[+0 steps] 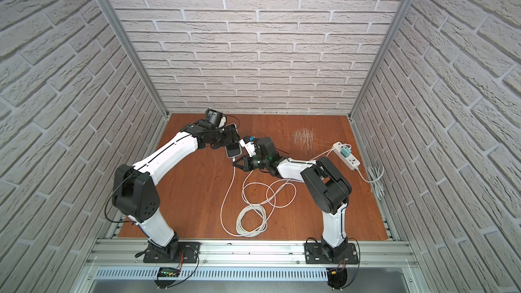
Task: Plug the charging cable into the phone
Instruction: Insert the charging cable into the phone.
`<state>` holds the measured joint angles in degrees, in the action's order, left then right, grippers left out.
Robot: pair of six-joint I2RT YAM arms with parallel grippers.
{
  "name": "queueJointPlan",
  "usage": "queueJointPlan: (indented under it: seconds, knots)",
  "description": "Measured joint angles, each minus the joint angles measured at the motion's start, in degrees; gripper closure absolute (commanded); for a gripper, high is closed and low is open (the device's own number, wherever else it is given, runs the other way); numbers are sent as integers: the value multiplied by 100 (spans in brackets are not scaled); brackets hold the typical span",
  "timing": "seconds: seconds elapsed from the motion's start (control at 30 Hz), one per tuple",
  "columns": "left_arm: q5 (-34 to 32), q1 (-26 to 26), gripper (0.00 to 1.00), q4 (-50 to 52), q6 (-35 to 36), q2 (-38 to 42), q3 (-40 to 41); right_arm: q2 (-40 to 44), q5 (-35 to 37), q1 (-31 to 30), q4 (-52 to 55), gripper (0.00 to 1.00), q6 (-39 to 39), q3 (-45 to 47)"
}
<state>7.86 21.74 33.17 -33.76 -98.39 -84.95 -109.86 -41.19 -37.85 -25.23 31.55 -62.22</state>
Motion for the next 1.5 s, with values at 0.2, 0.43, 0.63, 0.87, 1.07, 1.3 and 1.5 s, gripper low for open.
queueJointPlan:
  seconds: [0.2,0.43,0.63,0.87,1.07,1.3,1.5]
  knots:
    - [-17,0,73,4,-39,0,0,0,-37,44,122,97,-35,0]
    - [-13,0,73,2,-37,0,0,0,-46,87,125,97,-31,0]
    - [-9,0,73,2,-35,0,0,0,-87,96,111,97,-11,0]
    - [-9,0,73,2,-35,0,0,0,-107,101,79,97,-7,0]
    - [-9,0,73,2,-22,0,0,0,-107,101,76,97,-7,0]
    - [15,0,73,-28,48,0,0,0,-120,107,22,97,2,0]
    - [31,0,73,-37,98,0,11,0,-149,111,-44,97,17,2]
